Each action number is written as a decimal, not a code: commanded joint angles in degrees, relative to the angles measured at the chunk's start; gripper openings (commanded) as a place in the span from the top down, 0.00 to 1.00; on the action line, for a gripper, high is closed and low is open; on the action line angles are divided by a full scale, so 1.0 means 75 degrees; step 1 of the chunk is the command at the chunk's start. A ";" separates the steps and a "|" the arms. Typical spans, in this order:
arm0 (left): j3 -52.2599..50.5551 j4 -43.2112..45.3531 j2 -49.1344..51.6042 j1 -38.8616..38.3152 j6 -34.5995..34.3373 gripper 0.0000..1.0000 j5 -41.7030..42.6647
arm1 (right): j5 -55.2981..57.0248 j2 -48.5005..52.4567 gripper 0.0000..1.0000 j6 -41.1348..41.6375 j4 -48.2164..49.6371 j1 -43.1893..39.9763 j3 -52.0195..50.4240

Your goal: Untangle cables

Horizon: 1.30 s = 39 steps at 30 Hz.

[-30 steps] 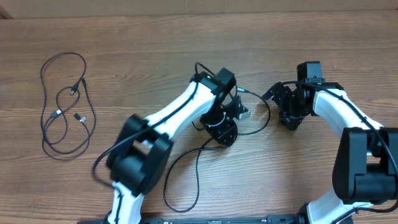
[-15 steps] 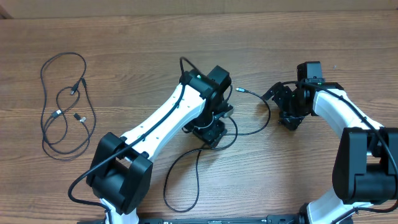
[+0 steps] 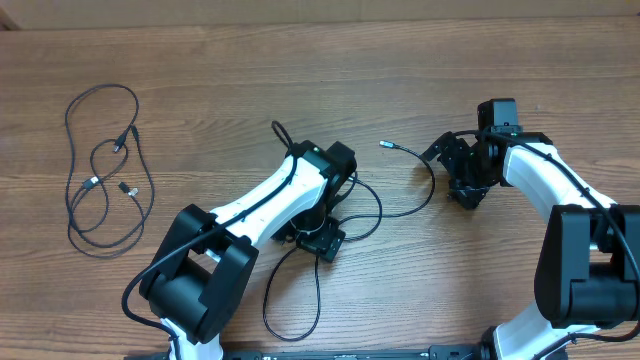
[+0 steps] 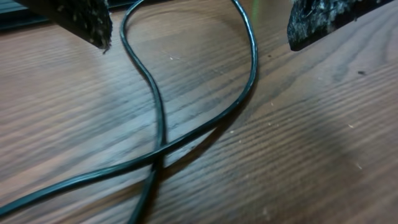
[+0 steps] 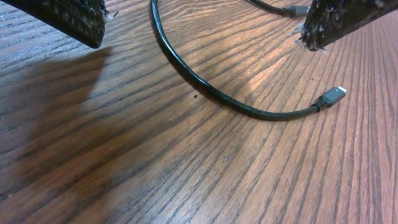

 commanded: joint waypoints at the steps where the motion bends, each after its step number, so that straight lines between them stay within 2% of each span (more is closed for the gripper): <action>1: -0.0463 0.0385 0.0079 0.0128 -0.0417 0.12 -0.0105 | -0.0041 0.0015 0.00 -0.0009 0.0012 0.0012 -0.0052; 3: -0.0746 0.0801 0.0079 0.0134 -0.0417 0.16 -0.0052 | -0.0041 0.0015 0.00 -0.0009 0.0012 0.0012 -0.0052; 10: -0.1265 0.2022 0.0079 0.0128 -0.0405 0.20 0.0347 | -0.0041 0.0015 0.00 -0.0009 0.0015 0.0012 -0.0052; 19: -0.1274 0.3127 0.0079 0.0119 0.0530 0.22 0.0358 | -0.0041 0.0015 0.00 -0.0009 0.0012 0.0012 -0.0052; 23: -0.1279 0.3182 0.0079 0.0108 0.0912 0.26 0.0356 | -0.0041 0.0015 0.00 -0.0009 0.0009 0.0009 -0.0052; 28: -0.1527 0.3558 0.0079 -0.0216 0.1839 0.29 0.0315 | -0.0041 0.0015 0.00 -0.0009 0.0012 0.0012 -0.0052; 30: -0.1603 0.3611 0.0079 -0.0358 0.2031 0.33 0.0268 | -0.0041 0.0015 0.00 -0.0009 0.0009 0.0012 -0.0052; 32: -0.1638 0.3608 0.0079 -0.0487 0.2264 0.44 0.0274 | -0.0041 0.0015 0.00 -0.0009 0.0009 0.0012 -0.0052; 37: -0.1649 0.3614 0.0079 -0.0787 0.2632 0.53 0.0256 | -0.0041 0.0015 0.00 -0.0009 0.0012 0.0012 -0.0052; 39: -0.1649 0.3611 0.0082 -0.0857 0.2681 0.61 0.0233 | -0.0041 0.0015 0.00 -0.0009 0.0012 0.0012 -0.0052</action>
